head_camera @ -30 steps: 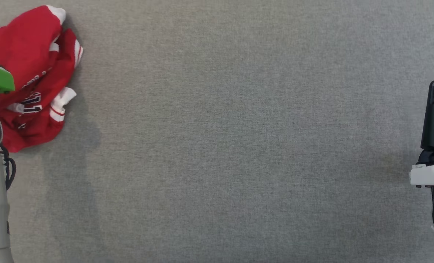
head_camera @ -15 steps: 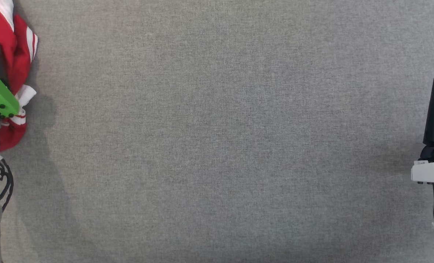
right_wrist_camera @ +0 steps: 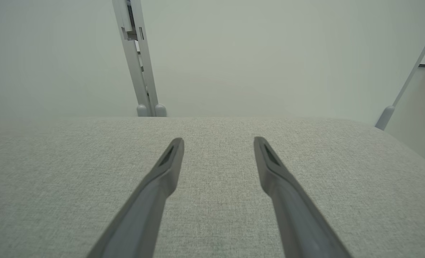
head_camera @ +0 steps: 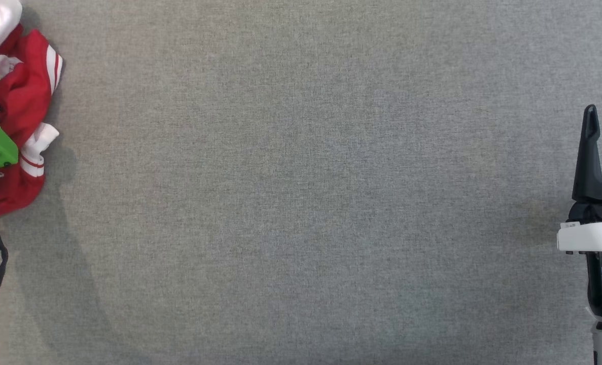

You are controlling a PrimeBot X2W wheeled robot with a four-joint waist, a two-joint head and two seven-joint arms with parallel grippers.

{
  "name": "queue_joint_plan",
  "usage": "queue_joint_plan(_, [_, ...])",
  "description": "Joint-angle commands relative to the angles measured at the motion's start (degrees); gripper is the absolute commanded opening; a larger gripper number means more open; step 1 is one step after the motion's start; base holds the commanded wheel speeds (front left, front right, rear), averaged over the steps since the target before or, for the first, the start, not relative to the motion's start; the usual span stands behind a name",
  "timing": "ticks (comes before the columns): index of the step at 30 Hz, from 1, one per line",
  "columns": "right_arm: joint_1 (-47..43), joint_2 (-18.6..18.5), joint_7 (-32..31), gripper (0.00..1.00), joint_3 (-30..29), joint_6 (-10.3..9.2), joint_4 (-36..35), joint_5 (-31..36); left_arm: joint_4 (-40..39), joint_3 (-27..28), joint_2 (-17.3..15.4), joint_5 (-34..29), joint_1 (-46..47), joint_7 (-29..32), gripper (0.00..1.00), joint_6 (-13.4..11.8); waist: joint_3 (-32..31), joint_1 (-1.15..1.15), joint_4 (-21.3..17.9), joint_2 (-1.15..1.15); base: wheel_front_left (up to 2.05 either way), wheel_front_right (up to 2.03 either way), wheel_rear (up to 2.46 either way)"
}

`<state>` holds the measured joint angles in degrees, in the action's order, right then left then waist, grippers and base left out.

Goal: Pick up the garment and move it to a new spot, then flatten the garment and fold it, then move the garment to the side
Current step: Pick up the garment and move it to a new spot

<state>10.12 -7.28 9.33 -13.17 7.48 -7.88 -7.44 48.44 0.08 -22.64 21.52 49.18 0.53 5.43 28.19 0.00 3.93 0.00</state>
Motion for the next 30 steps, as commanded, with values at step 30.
queue_joint_plan(30, [-0.5, 4.2, 5.7, 1.0, 4.7, 0.03, 13.6, -3.9, -37.3, -12.1, 5.3, -4.3, 11.4, -0.2, 0.0, -0.8, -14.4, 0.0, -11.1, 0.0, 0.0, 0.0, 0.0])
